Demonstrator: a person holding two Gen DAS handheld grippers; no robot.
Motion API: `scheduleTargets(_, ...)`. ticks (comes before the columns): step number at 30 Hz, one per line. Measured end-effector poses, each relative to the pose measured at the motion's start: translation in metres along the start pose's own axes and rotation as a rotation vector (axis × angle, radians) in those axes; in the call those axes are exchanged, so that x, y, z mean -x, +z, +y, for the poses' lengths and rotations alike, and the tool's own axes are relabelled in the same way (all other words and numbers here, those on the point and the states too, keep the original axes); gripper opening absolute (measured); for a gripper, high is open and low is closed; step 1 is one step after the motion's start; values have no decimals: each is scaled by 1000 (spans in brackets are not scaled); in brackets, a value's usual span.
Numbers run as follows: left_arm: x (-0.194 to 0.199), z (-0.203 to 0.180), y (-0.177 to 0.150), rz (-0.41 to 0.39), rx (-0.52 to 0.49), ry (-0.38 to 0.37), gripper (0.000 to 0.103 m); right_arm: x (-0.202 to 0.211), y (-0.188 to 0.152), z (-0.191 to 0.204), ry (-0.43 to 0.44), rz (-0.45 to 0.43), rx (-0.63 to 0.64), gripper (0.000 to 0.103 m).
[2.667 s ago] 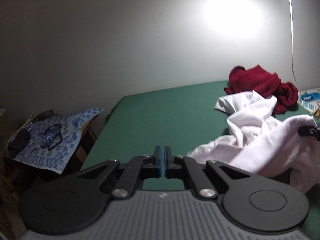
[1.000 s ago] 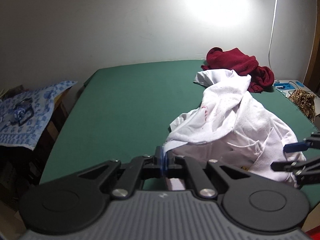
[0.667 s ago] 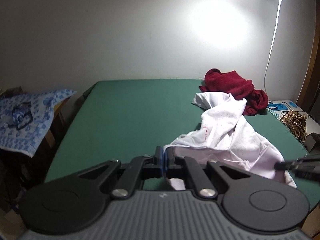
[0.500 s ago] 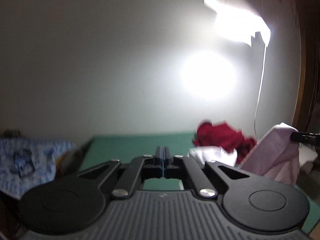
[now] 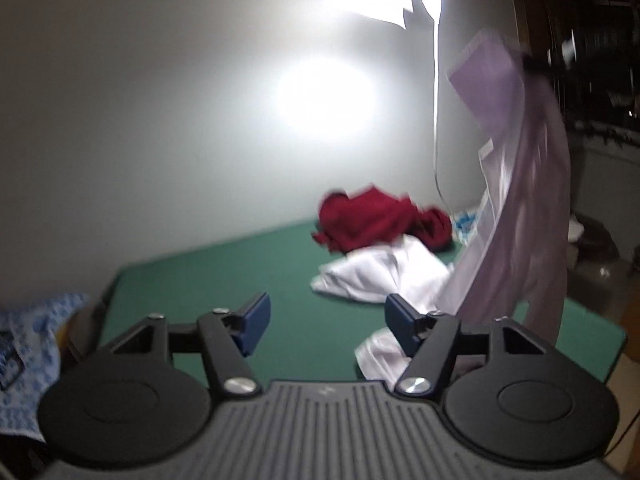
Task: Fold clothes
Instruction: 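Lift the shirt high with both grippers to shake it out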
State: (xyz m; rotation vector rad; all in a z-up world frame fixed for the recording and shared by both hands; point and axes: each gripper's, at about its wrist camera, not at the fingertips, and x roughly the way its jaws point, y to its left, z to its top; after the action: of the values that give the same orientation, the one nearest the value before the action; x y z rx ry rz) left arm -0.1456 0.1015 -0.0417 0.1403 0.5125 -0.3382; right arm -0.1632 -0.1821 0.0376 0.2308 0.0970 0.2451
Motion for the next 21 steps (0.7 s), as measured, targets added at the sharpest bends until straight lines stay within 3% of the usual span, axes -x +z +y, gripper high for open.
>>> scheduleTargets(4,-59,-36,-30,123,20,-68,62,4,-4,-5,24,-10,-36,2)
scheduleTargets(6,-73,-54,-38,146,12,-94,64,6,-6,-7,17,-11,-37,3)
scheduleTargets(9,-84,-80,-36,92,-28,-95,73,11,-8,-17,15,-18,-63,3)
scheduleTargets(11,-96,-88,-23,55,-13,-98,72,14,-11,-26,23,-17,-93,2)
scheduleTargets(13,-104,-89,-6,30,22,-120,52,18,-14,-34,21,-9,-100,3)
scheduleTargets(14,-106,-87,2,19,41,-131,14,20,-15,-37,15,-4,-90,3)
scheduleTargets(15,-109,-85,11,8,59,-141,1,23,-15,-41,9,0,-77,3)
scheduleTargets(17,-113,-82,27,-14,97,-161,0,29,-13,-48,-3,-3,-49,2)
scheduleTargets(21,-74,-65,56,-151,152,-115,0,41,-2,-65,-32,-41,-35,3)
